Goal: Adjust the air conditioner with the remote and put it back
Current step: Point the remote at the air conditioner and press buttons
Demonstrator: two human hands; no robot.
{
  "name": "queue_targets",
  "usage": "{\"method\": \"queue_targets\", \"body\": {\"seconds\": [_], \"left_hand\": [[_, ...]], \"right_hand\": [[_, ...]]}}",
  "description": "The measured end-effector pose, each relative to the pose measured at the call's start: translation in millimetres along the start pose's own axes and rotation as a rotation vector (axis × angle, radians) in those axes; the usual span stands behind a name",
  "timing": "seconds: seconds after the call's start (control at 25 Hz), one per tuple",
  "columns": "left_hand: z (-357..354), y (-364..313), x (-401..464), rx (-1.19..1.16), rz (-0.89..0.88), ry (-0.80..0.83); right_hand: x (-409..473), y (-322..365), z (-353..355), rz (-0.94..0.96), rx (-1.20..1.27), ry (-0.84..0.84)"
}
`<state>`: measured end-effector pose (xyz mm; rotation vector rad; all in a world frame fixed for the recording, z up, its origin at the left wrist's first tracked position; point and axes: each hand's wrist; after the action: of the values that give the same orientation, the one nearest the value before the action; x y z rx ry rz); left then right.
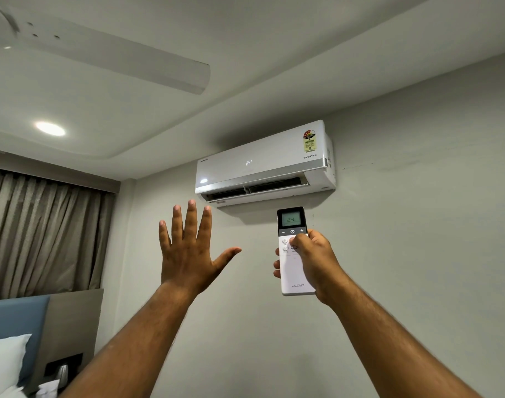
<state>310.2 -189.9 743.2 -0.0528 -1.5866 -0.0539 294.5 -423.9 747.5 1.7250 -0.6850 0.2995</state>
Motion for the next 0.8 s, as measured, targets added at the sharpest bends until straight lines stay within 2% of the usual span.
{"method": "queue_targets", "body": {"seconds": [0.8], "left_hand": [[5.4,0.2,5.4,-0.009,-0.006,-0.005]], "right_hand": [[-4.8,-0.3,-3.8,-0.021,-0.028,-0.025]]}}
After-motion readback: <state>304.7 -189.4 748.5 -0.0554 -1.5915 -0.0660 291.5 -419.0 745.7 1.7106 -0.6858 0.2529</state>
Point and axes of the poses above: each hand's wrist, its own x-axis towards the middle knuckle, its own z-axis out of the back of the hand, y = z × x, and after that the axes turned 15 degrees about -y, right-handed
